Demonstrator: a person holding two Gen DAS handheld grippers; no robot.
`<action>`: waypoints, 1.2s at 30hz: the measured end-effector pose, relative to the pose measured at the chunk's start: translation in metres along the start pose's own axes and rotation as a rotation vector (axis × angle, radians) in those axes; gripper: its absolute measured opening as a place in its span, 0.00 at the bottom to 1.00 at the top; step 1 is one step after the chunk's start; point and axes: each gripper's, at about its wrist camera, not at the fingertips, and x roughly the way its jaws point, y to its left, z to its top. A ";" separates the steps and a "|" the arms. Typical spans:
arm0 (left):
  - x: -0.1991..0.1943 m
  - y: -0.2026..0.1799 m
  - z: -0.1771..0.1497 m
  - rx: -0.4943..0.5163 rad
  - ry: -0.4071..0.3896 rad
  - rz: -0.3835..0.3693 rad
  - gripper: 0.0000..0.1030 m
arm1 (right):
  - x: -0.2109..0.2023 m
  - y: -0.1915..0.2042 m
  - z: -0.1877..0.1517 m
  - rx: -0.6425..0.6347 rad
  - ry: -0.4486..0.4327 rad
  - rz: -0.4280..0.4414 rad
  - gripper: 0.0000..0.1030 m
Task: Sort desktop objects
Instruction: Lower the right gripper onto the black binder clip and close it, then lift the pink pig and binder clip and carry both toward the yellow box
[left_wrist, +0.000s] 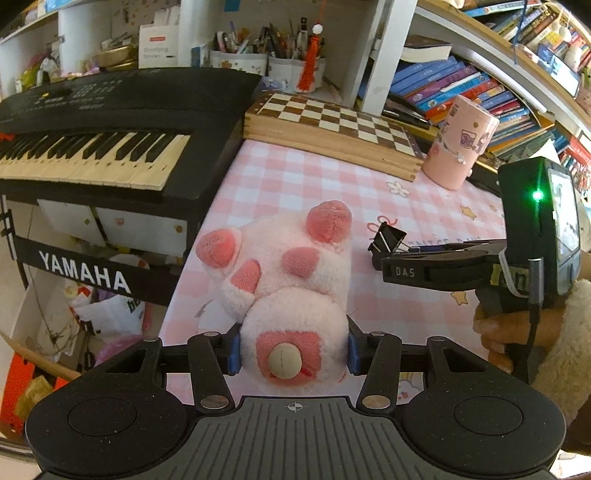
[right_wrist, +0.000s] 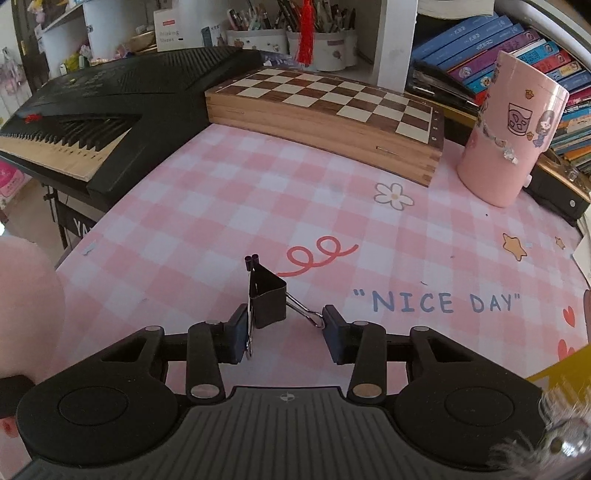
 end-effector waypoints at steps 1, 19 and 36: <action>-0.001 0.000 0.001 0.001 -0.002 -0.001 0.47 | -0.003 0.000 0.000 0.004 -0.007 0.000 0.37; -0.035 -0.009 0.009 0.041 -0.088 -0.083 0.47 | -0.098 -0.002 -0.010 0.124 -0.120 0.032 0.37; -0.078 -0.003 -0.009 0.085 -0.136 -0.199 0.47 | -0.165 0.019 -0.053 0.126 -0.161 -0.044 0.37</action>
